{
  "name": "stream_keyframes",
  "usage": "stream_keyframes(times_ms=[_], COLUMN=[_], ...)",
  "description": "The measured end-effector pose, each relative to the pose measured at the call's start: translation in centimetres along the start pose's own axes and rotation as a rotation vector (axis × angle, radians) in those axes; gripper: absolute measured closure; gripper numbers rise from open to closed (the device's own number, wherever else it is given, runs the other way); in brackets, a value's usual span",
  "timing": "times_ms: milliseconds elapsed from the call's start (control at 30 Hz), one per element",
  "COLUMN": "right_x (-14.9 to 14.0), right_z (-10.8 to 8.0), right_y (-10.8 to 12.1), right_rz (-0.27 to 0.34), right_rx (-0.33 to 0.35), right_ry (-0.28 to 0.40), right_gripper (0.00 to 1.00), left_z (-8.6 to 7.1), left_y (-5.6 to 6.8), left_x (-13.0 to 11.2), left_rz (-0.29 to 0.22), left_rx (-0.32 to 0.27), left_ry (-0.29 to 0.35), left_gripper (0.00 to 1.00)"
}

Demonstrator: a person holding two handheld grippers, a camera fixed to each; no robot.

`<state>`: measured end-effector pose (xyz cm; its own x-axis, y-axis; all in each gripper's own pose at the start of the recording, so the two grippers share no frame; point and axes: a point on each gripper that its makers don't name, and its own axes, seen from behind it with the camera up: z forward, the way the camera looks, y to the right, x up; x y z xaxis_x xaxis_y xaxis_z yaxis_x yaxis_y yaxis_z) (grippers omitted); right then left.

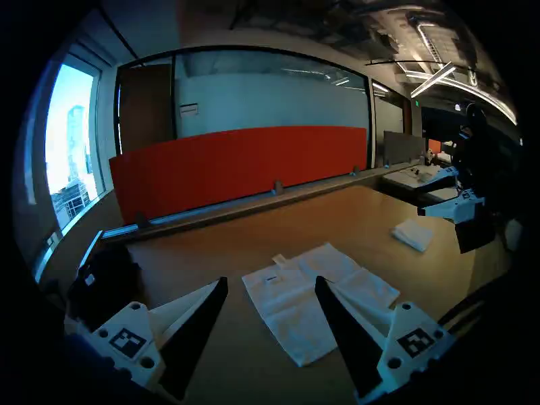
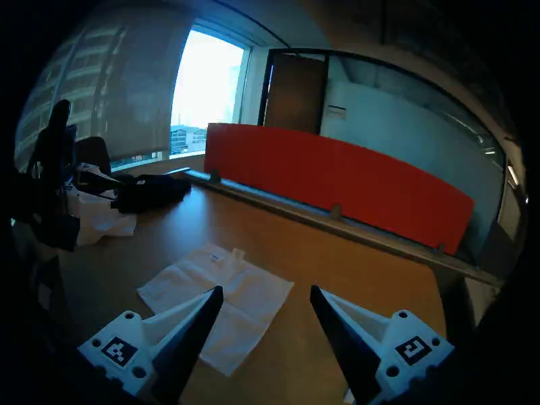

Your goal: Fold towel

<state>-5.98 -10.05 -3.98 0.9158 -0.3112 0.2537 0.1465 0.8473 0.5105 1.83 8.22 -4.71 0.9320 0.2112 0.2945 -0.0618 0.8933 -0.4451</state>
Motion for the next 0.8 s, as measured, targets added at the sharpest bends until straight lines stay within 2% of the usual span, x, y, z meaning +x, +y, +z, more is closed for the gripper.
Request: stream_keyframes(times_ms=[467,800], right_x=[-7.4,-12.6], right_z=[2.8,4.5], right_y=[-2.9,-4.1], right_rz=[-0.049,-0.072], right_rx=[0.08,0.123], right_ry=[-0.119,-0.222], right_gripper=[0.0,0.0], left_z=[3.0,4.7], left_y=[3.0,3.8], left_x=[-7.8,-12.8], left_rz=[0.053,0.085], left_rx=[-0.085,-0.128], left_ry=[-0.155,-0.258], left_gripper=[0.04,0.04])
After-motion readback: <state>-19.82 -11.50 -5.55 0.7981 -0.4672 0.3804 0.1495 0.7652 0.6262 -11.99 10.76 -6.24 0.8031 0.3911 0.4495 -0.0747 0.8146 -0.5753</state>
